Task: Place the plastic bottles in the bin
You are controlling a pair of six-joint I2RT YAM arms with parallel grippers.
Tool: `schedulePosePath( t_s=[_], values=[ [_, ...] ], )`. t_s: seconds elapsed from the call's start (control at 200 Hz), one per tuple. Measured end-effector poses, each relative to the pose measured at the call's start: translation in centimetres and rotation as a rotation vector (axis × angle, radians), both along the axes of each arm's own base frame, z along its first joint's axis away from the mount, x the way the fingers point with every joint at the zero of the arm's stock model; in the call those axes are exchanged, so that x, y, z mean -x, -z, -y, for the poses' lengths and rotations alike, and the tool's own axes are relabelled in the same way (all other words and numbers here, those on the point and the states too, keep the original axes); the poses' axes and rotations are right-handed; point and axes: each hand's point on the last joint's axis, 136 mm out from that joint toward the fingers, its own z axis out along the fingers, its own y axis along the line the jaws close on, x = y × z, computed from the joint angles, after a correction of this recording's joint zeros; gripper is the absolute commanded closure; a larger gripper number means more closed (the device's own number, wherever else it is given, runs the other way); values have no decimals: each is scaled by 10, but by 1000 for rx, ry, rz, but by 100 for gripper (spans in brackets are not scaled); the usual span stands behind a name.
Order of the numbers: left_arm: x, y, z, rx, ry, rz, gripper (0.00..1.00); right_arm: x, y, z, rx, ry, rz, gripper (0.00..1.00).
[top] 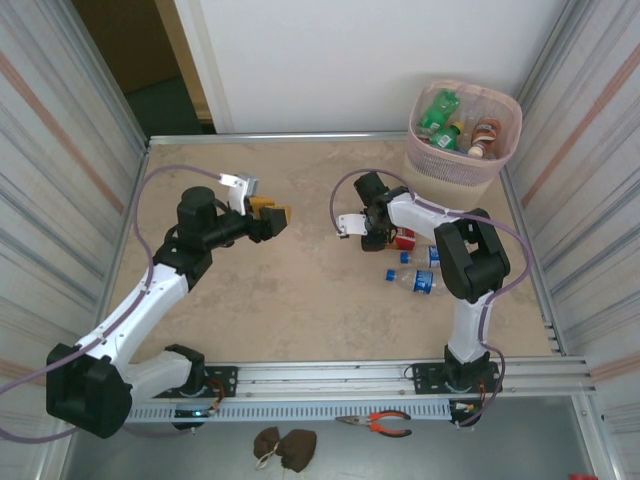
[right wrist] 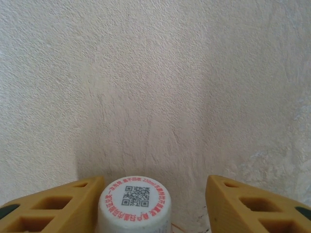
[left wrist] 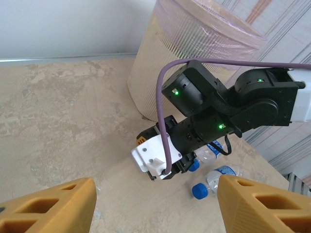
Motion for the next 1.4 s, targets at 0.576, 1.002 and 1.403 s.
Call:
schedulePosePath(
  t_s=[0.576, 1.002, 1.403],
  values=[
    [1, 7, -5, -11, -21, -20, 34, 6, 11, -4, -21, 20, -61, 63],
    [2, 6, -5, -9, -16, -17, 34, -4, -70, -29, -311, 126, 36, 68],
    [-4, 16, 1, -3, 2, -49, 35, -4, -235, -37, -888, 231, 137, 65]
  ],
)
